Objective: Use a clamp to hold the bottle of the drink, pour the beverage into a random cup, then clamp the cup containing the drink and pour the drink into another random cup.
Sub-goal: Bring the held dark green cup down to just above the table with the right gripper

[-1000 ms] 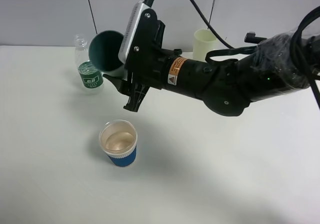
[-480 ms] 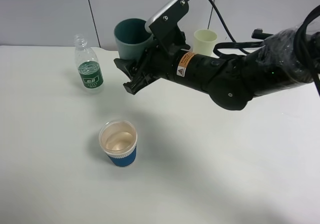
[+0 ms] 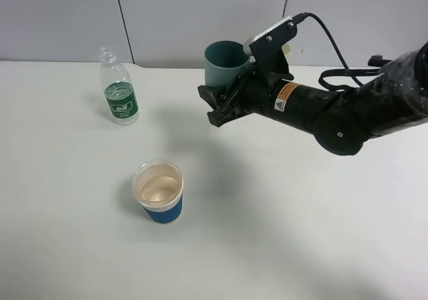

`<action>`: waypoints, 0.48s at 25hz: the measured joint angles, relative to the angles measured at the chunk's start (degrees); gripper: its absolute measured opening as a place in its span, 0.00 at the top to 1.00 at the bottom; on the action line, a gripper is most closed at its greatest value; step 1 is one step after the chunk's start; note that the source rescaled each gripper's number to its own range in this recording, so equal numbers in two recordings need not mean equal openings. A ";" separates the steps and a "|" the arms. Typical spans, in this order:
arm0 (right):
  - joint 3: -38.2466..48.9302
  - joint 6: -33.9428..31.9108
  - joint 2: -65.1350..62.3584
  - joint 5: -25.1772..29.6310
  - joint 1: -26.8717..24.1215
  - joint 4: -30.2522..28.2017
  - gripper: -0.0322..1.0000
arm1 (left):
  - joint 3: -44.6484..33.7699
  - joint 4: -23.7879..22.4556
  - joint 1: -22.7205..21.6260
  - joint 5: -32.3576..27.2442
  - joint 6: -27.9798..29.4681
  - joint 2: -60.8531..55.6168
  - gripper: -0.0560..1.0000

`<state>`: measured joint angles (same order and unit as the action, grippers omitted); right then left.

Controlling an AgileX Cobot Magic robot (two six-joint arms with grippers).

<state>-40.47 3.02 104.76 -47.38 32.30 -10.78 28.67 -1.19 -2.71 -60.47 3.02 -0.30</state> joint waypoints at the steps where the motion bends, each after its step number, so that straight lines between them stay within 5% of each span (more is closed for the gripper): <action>1: 0.23 0.00 0.38 -0.90 -0.70 -0.41 0.97 | 0.00 0.00 0.00 0.00 0.00 0.00 0.00; 12: 0.41 -3.02 11.80 -9.28 -2.83 -2.01 0.97 | 0.00 0.00 0.00 0.00 0.00 0.00 0.00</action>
<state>-40.05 0.00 116.56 -56.66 29.47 -12.79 28.67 -1.19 -2.71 -60.47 3.02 -0.30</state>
